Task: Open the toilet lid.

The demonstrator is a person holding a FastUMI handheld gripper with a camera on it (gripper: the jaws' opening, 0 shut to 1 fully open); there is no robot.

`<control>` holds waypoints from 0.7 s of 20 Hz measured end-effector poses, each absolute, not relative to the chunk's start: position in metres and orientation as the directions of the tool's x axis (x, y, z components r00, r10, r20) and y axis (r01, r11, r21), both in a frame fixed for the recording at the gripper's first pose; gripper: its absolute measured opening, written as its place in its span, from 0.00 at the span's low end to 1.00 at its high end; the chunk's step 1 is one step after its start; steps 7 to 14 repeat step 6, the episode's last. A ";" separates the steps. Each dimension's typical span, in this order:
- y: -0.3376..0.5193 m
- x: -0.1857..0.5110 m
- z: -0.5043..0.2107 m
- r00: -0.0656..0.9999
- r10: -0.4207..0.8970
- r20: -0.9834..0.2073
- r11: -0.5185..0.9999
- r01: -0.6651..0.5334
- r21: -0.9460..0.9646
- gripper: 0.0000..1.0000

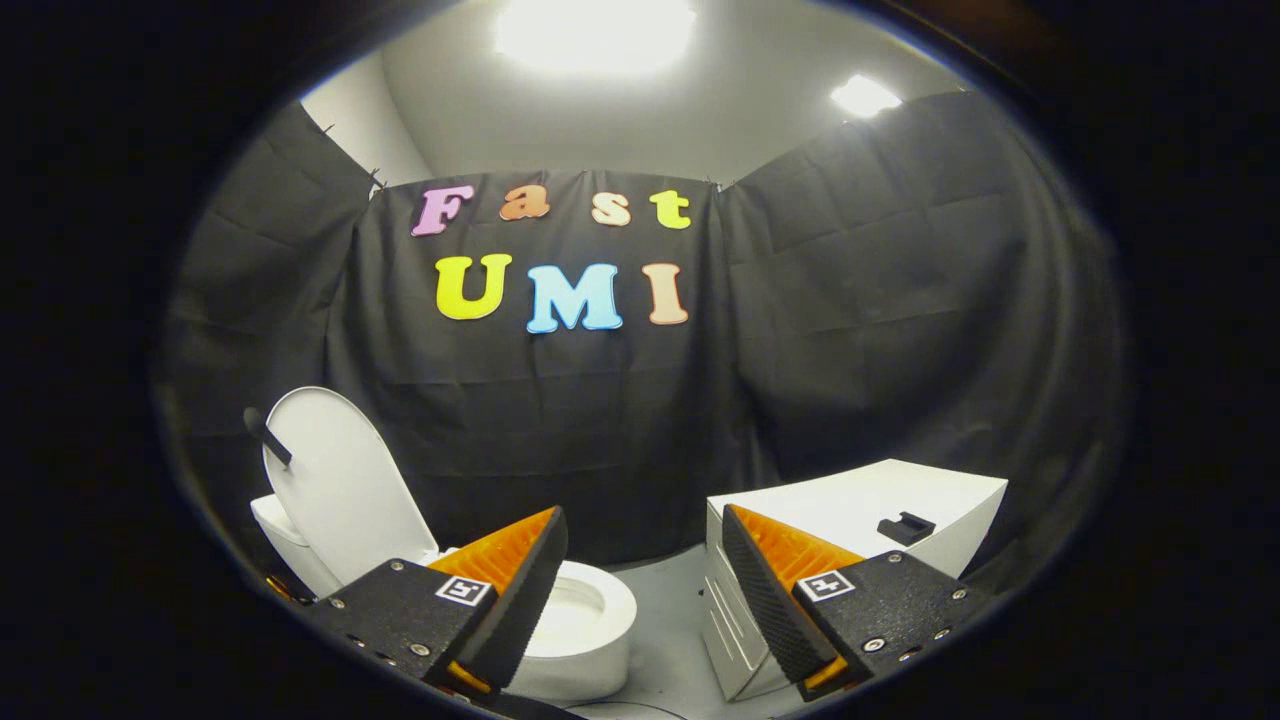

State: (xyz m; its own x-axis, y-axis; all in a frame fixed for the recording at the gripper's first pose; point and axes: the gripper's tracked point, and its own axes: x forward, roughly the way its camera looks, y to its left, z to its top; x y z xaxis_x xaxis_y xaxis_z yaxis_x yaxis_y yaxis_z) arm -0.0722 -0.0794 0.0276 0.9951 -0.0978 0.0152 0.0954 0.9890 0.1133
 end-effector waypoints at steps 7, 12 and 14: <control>-0.086 -0.068 -0.001 0.991 -0.120 -0.051 0.986 0.125 0.111 0.96; -0.086 -0.068 -0.001 0.991 -0.120 -0.051 0.986 0.125 0.111 0.96; -0.086 -0.068 -0.001 0.991 -0.120 -0.051 0.986 0.125 0.111 0.96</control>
